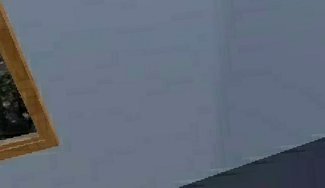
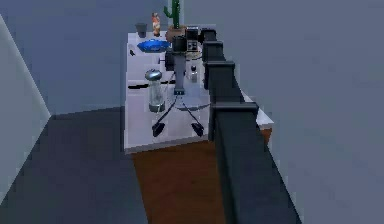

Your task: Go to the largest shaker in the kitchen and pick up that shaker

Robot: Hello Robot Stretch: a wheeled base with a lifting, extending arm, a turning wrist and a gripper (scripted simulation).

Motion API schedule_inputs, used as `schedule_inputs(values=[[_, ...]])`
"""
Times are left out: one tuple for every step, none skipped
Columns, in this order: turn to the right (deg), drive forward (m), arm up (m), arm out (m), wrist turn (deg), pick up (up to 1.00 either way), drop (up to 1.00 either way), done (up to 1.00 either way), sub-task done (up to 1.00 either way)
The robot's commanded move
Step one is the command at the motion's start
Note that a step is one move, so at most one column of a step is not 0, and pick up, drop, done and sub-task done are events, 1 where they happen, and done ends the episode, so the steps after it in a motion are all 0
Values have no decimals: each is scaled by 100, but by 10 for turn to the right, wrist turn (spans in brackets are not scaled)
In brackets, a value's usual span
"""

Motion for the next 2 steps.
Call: schedule_inputs(values=[[0,0,0,0,450,0,0,0,0],[0,0,0,0,450,0,0,0,0]])
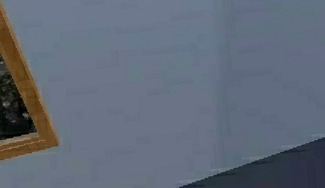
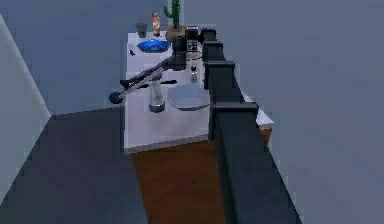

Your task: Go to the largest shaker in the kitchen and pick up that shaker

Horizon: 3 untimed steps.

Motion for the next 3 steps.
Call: schedule_inputs(values=[[0,0,0,0,390,0,0,0,0],[0,0,0,0,0,100,0,0,0],[0,0,0,0,0,0,0,100,0]])
